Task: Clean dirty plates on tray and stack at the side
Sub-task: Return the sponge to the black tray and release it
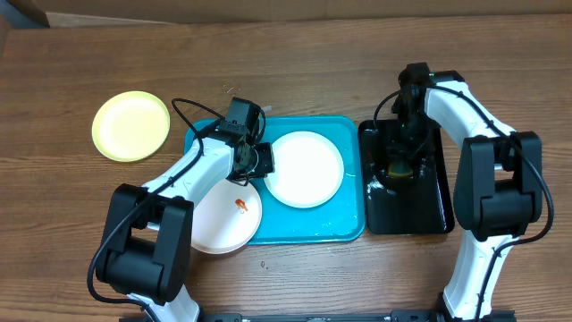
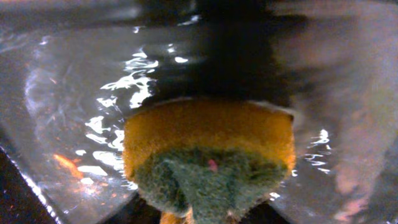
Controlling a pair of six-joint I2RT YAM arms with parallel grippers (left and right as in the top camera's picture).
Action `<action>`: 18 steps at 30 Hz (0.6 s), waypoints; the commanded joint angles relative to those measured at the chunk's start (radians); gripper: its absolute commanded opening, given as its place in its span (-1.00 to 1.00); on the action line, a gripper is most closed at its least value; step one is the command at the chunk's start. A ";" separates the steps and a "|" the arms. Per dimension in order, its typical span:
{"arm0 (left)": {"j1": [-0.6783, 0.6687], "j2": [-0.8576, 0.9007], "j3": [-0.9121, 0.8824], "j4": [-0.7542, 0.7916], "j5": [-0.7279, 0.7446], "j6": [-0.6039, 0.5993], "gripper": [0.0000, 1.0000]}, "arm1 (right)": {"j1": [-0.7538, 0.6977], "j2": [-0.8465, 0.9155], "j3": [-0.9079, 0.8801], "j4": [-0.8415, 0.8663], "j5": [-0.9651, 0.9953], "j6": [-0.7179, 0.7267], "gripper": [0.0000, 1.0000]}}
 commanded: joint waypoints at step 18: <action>-0.008 0.013 0.012 0.003 0.013 0.007 -0.81 | 0.002 -0.018 0.018 0.005 0.019 0.005 0.22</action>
